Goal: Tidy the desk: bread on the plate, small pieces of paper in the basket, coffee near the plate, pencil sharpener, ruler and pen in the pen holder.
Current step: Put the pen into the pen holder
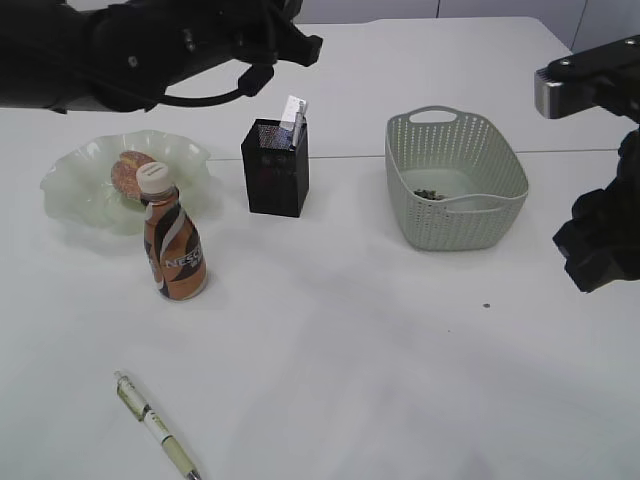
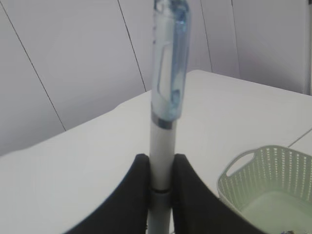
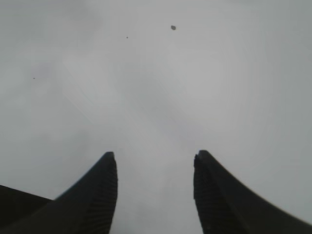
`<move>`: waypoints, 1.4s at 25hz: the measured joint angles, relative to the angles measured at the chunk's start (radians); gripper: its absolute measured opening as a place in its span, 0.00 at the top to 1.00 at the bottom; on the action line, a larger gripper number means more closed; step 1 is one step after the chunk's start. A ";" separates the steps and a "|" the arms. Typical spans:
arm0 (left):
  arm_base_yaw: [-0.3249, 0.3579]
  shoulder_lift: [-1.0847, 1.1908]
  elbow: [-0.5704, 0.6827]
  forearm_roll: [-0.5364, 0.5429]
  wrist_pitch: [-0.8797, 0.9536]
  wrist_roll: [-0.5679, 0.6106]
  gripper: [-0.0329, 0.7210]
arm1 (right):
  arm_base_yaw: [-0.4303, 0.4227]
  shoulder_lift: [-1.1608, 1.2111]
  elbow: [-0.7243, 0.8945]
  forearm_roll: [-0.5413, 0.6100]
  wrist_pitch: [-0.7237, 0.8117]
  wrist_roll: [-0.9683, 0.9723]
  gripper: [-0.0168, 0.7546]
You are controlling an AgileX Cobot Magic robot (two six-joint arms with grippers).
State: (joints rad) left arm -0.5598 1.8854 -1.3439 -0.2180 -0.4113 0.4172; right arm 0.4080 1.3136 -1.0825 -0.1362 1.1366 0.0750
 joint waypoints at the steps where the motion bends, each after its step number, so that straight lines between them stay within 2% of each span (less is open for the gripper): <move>1: 0.000 0.017 -0.022 -0.030 0.016 -0.011 0.86 | -0.002 0.000 0.000 -0.002 -0.001 0.000 0.49; 5: 0.000 0.078 -0.080 -0.135 0.038 -0.040 0.86 | -0.002 -0.002 0.000 -0.011 -0.013 0.002 0.49; 12: 0.004 0.104 -0.087 -0.204 0.051 -0.061 0.86 | -0.002 -0.002 0.000 -0.030 -0.056 0.002 0.49; 17: 0.031 0.104 -0.088 -0.279 0.054 -0.065 0.86 | -0.002 -0.002 0.001 -0.032 -0.092 0.002 0.49; 28: 0.065 0.154 -0.090 -0.285 -0.071 -0.068 0.86 | -0.002 -0.002 0.002 -0.035 -0.108 -0.004 0.49; 35: 0.064 0.241 -0.090 -0.207 -0.177 -0.094 0.86 | -0.002 -0.002 0.002 -0.039 -0.135 -0.004 0.49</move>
State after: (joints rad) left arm -0.4957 2.1262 -1.4336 -0.4247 -0.5878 0.3235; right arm 0.4058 1.3119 -1.0803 -0.1749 1.0013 0.0707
